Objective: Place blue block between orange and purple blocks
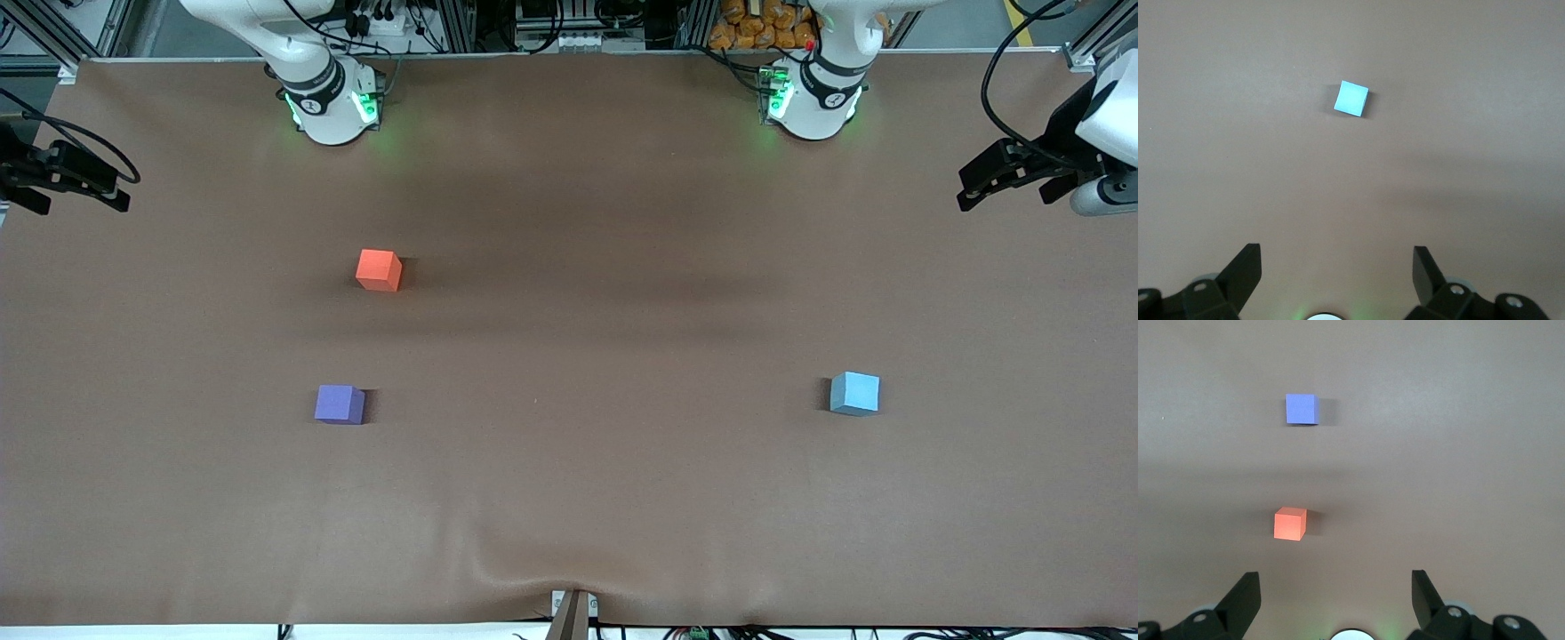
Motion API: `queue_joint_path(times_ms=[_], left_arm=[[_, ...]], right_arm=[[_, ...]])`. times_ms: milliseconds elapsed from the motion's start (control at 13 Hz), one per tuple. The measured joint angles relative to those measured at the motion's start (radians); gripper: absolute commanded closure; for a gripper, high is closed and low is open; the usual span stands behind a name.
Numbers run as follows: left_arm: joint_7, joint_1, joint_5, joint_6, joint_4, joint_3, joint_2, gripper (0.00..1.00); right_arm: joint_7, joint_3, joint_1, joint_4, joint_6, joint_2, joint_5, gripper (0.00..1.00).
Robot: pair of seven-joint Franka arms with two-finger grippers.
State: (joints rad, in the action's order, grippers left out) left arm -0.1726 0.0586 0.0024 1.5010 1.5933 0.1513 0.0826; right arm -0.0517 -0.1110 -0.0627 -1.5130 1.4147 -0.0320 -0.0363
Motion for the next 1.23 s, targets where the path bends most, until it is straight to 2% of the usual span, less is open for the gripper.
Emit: queue_joint_path(times_ms=[1231], left_arm=[[0.014, 0.001, 0.000, -0.001, -0.024, -0.006, -0.038, 0.00]], right_arm=[[0.000, -0.001, 0.000, 0.003, -0.001, 0.000, 0.000, 0.00]])
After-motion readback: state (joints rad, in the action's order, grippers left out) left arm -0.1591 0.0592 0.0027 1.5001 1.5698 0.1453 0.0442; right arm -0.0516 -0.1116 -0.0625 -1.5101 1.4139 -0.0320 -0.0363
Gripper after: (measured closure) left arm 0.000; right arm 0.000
